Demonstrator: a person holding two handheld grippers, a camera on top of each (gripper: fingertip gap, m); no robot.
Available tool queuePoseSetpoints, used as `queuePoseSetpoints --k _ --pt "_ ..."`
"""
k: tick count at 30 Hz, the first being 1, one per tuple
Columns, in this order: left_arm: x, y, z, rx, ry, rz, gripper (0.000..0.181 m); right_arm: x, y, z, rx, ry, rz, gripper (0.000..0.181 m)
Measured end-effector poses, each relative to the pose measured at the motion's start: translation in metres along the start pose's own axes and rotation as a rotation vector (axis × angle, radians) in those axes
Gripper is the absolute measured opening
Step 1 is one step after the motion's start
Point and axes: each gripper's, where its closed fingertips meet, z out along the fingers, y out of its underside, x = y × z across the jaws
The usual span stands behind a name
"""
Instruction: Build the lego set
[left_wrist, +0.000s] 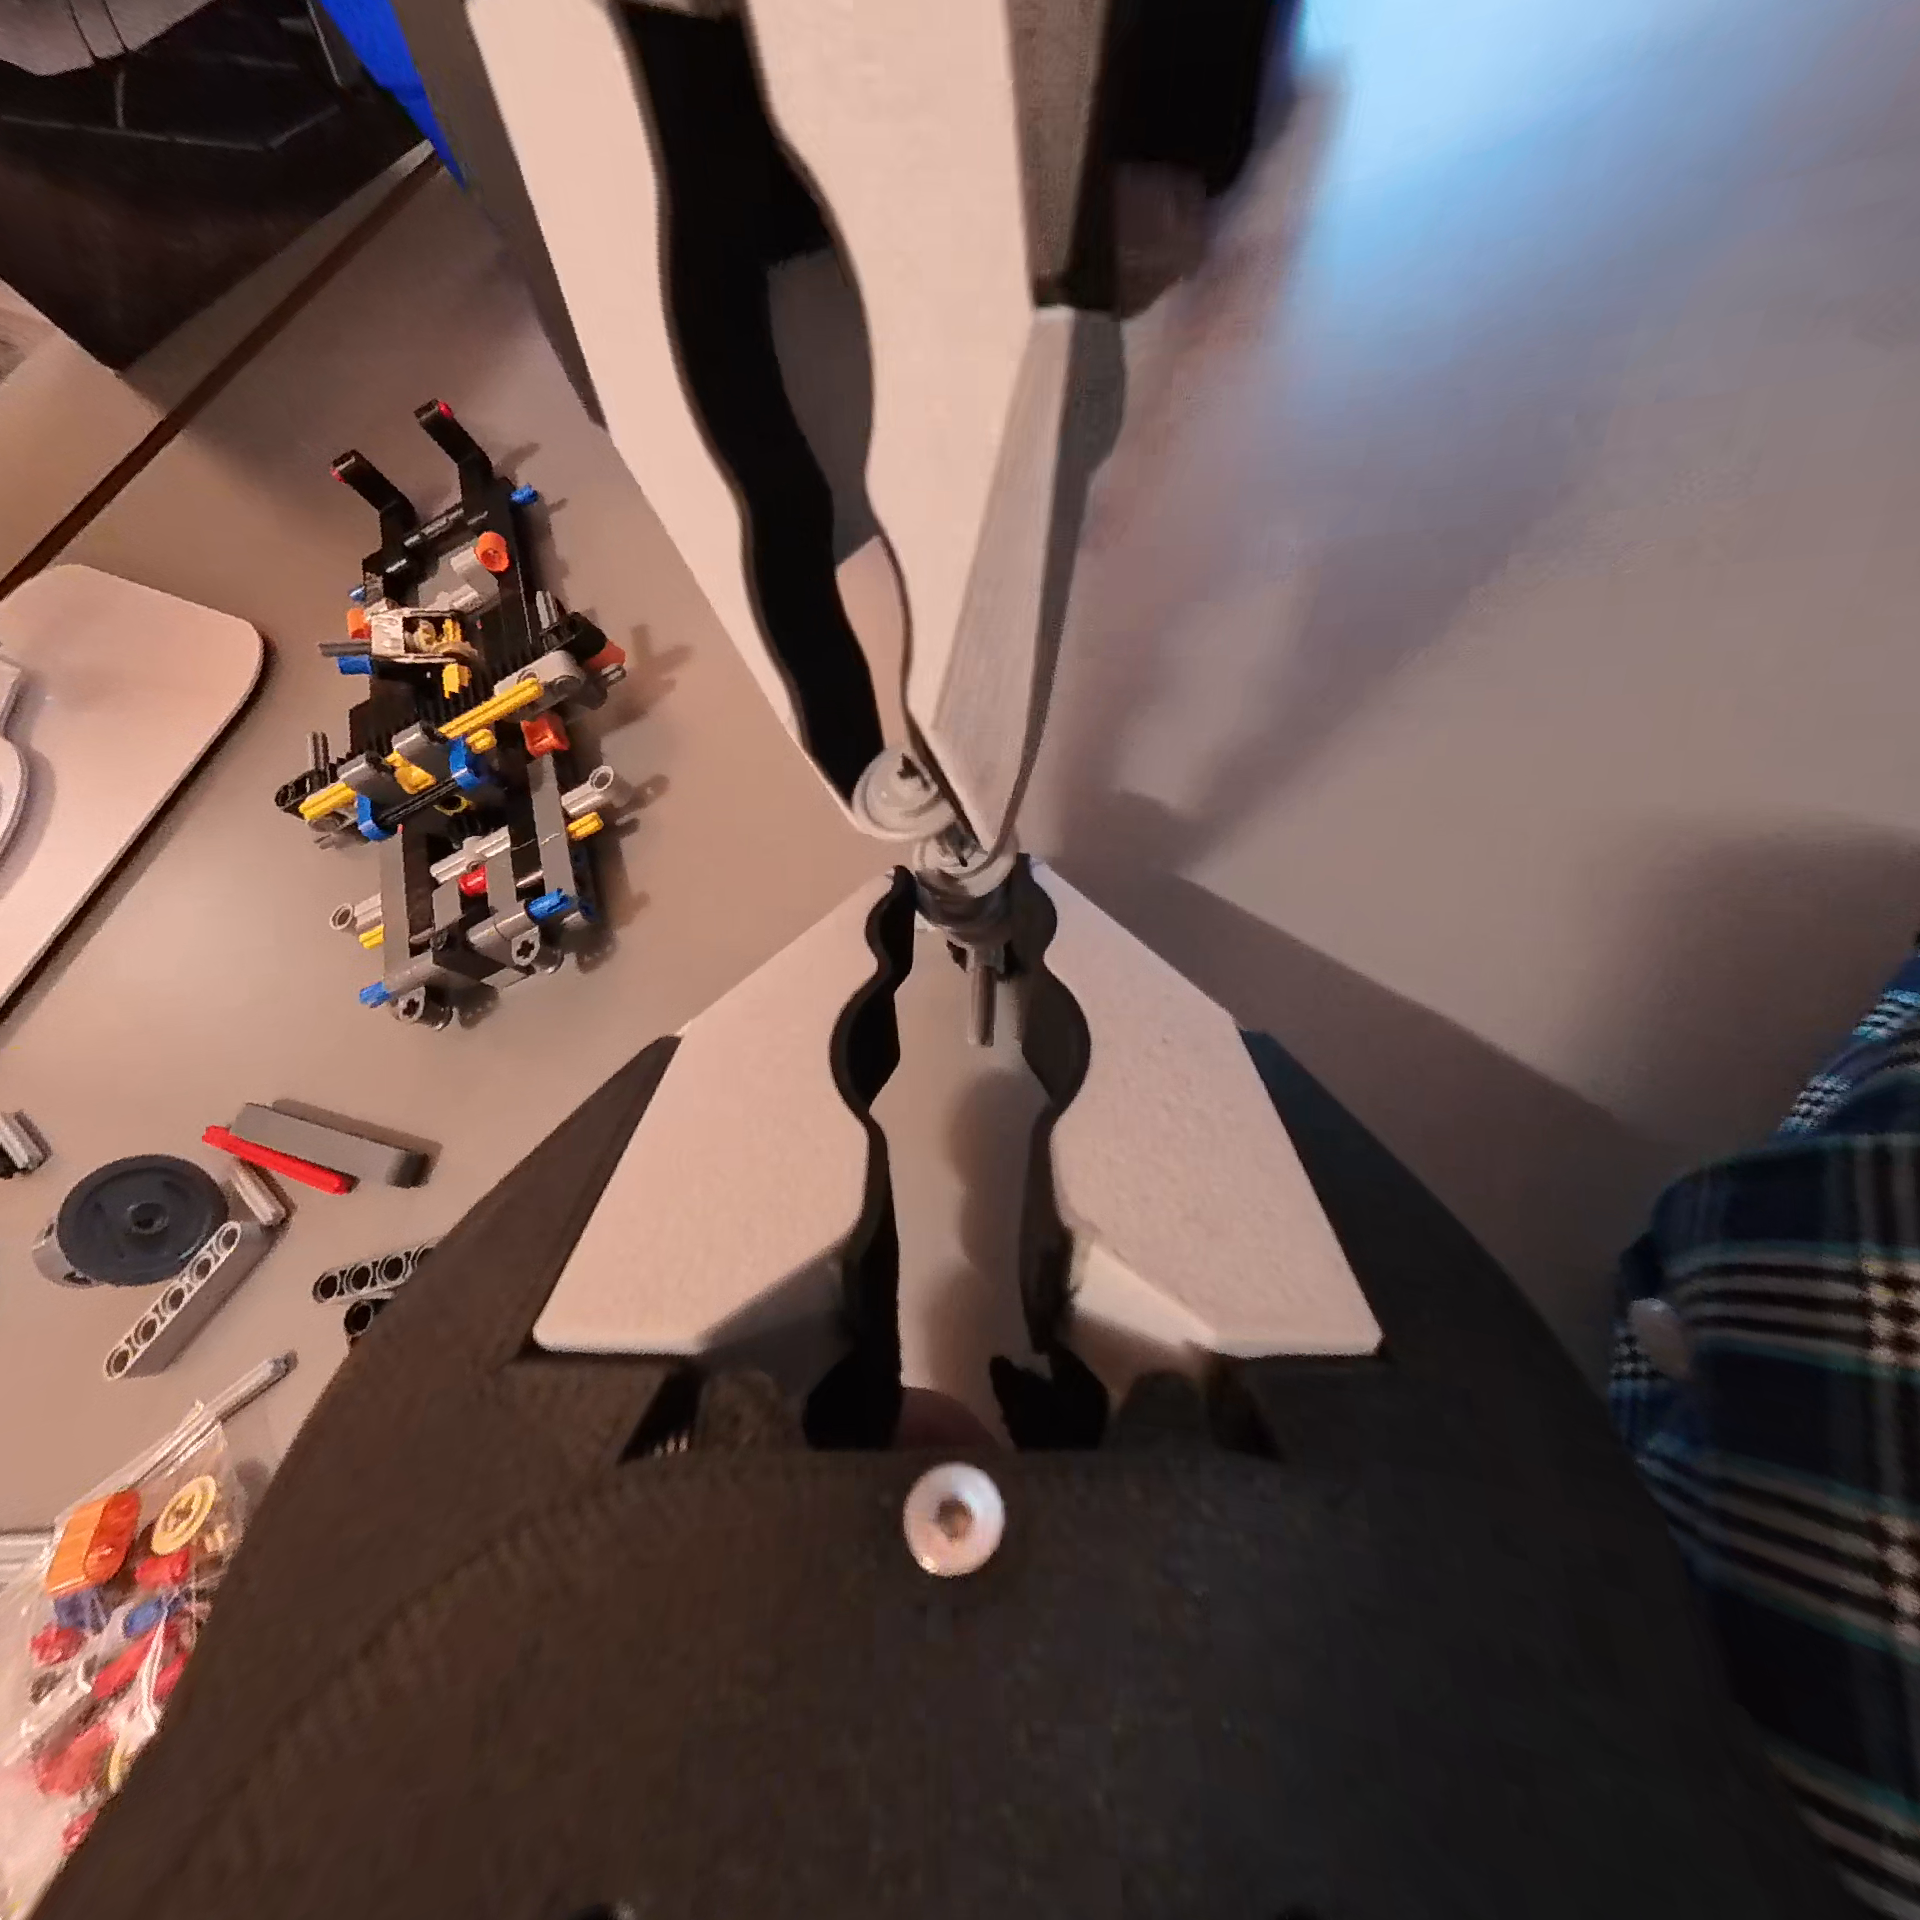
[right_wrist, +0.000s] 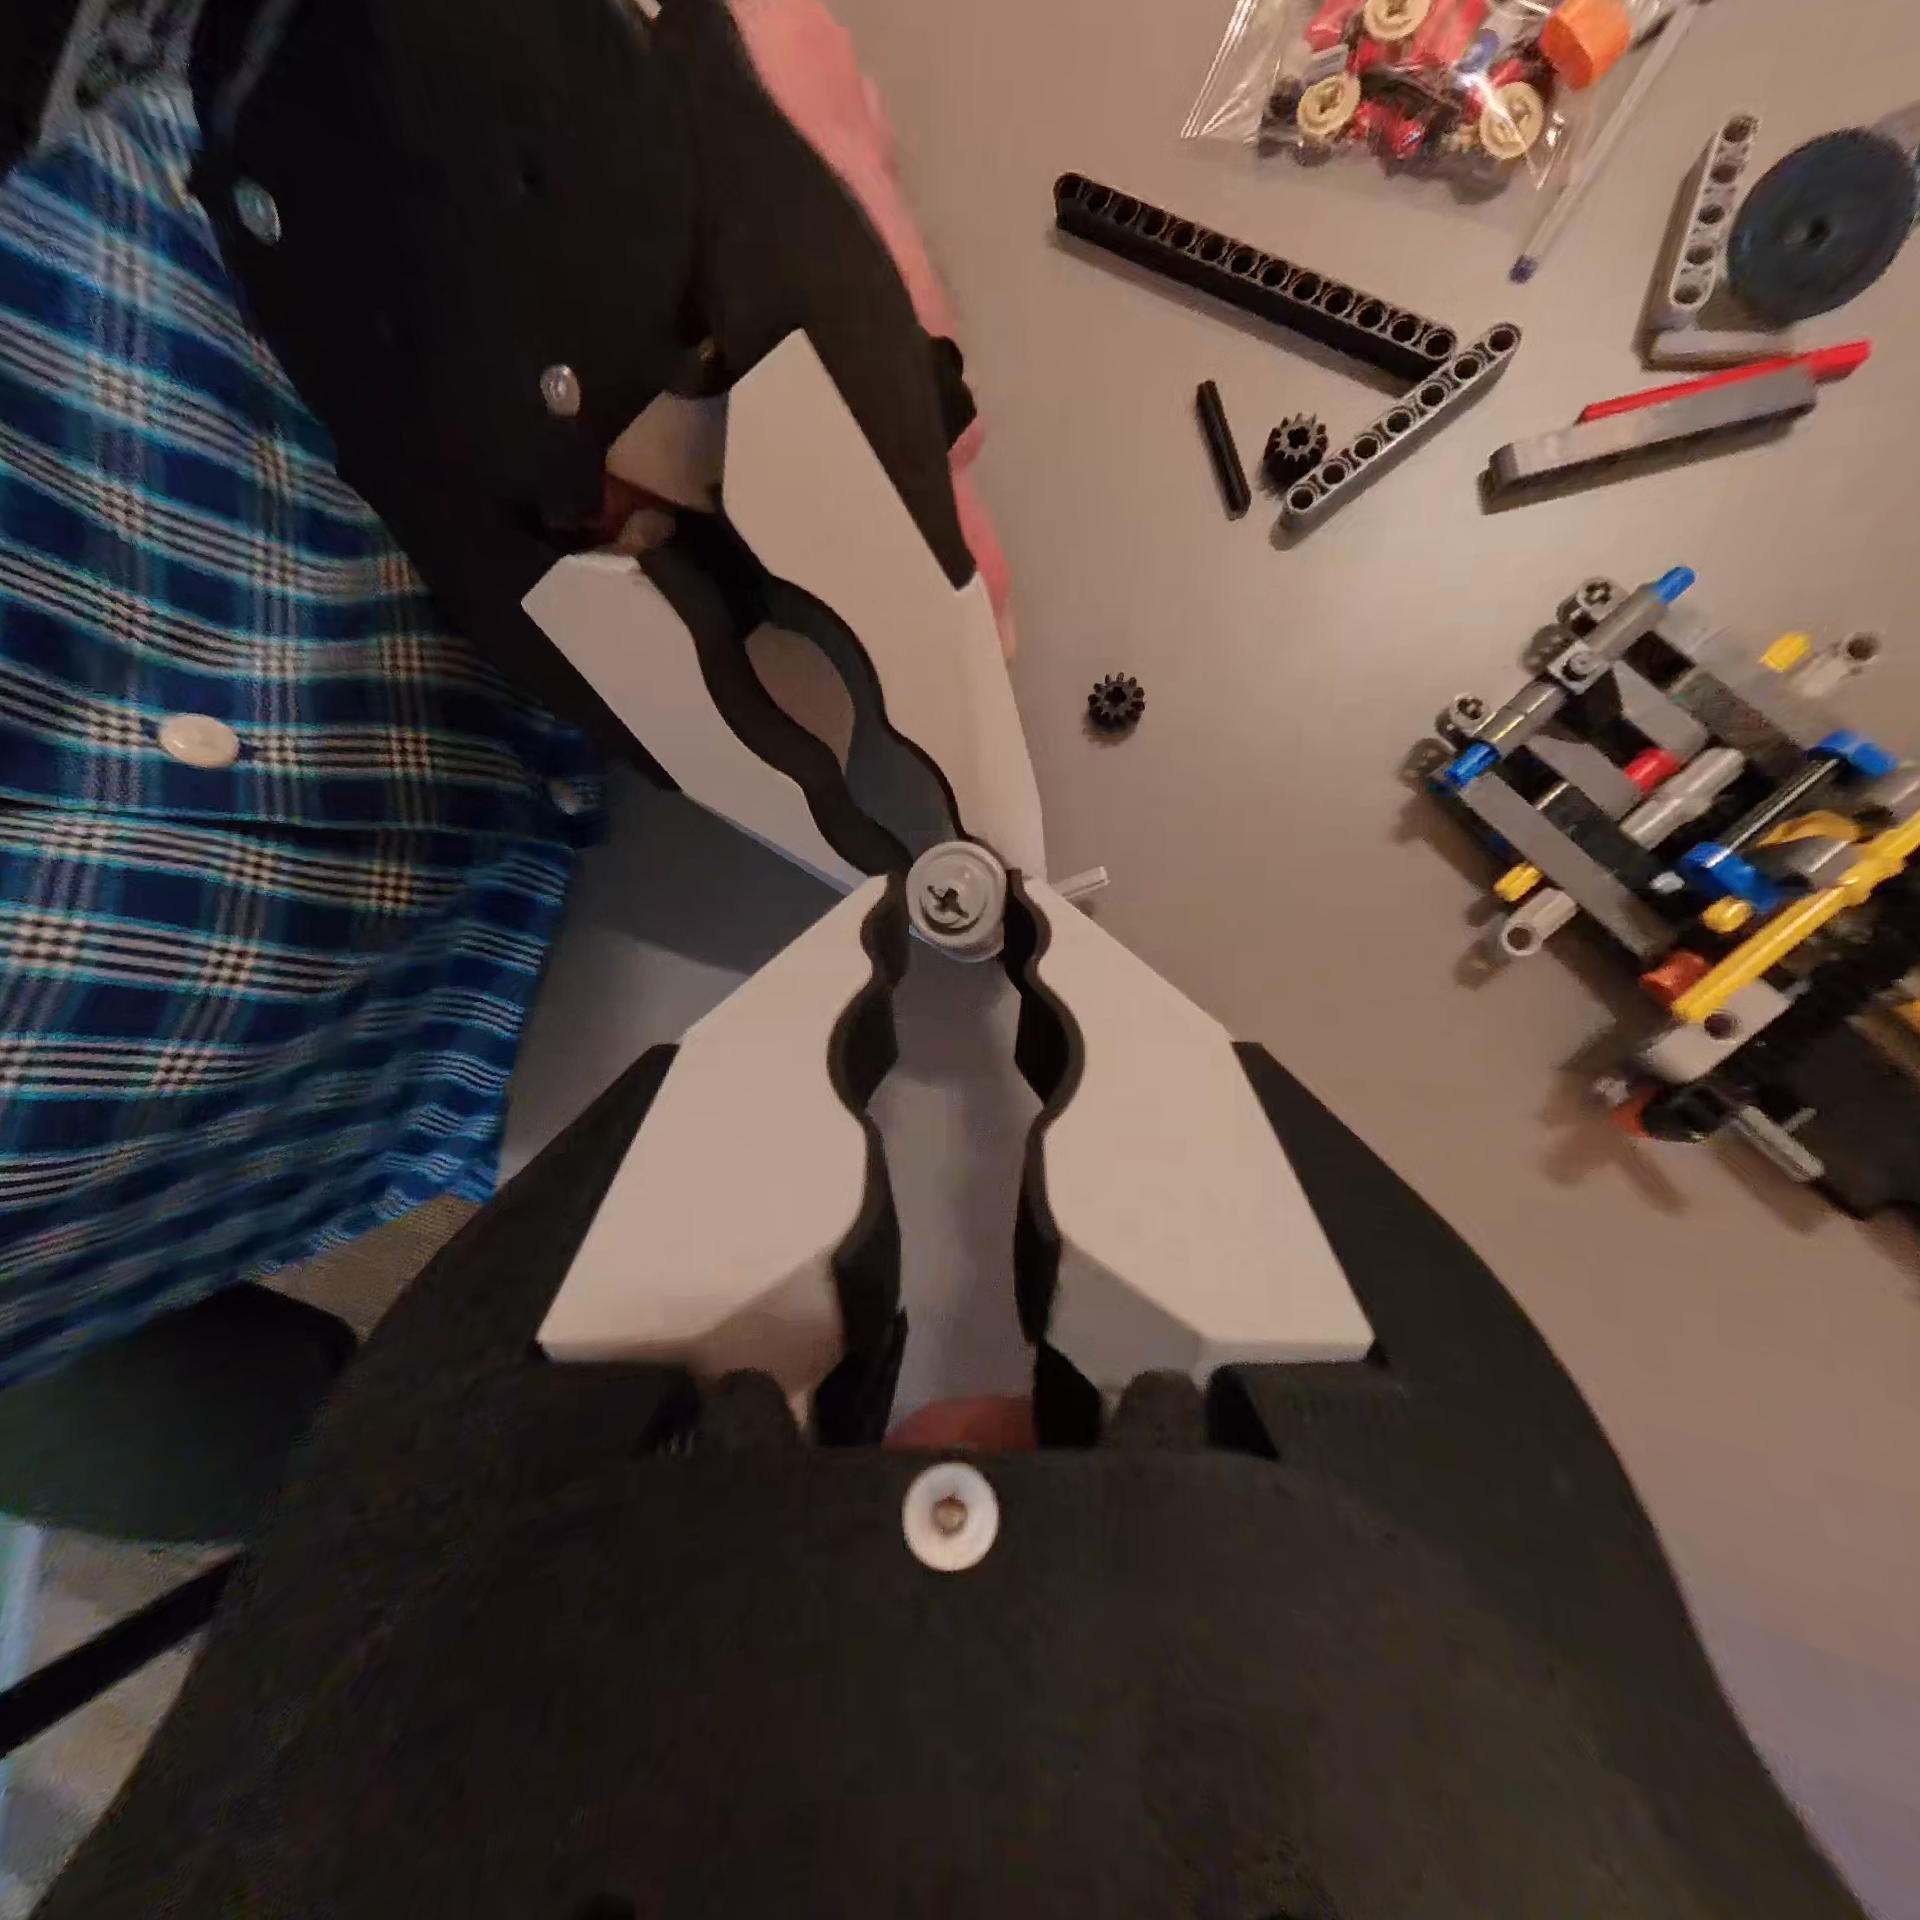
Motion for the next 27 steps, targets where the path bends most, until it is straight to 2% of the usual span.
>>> queuePoseSetpoints --k 4,7,9,11,13,18,27 --pt "0.000 0.000 0.000 -0.001 0.000 0.000 0.016 -0.001 -0.001 0.000 0.030 -0.080 0.061 0.015" --pt "0.001 0.000 0.000 0.000 0.007 0.002 0.016 -0.004 -0.001 -0.001 0.029 -0.038 -0.043 0.015" --pt "0.001 0.000 0.000 0.001 0.015 -0.009 0.016 -0.011 -0.016 -0.008 0.104 -0.023 -0.123 0.015" --pt "0.000 0.000 0.001 0.001 0.017 -0.014 0.016 -0.004 -0.010 -0.010 0.032 0.073 -0.185 0.015" --pt "0.000 -0.001 0.001 0.000 0.013 -0.010 0.016 -0.005 -0.014 -0.014 0.065 0.066 -0.119 0.015" --pt "0.000 -0.001 0.001 -0.003 -0.005 -0.013 0.016 0.004 -0.004 -0.023 0.104 0.164 0.081 0.016" --pt "0.001 -0.001 0.001 -0.004 -0.012 -0.006 0.016 -0.003 -0.002 -0.006 0.158 0.249 0.250 0.016"
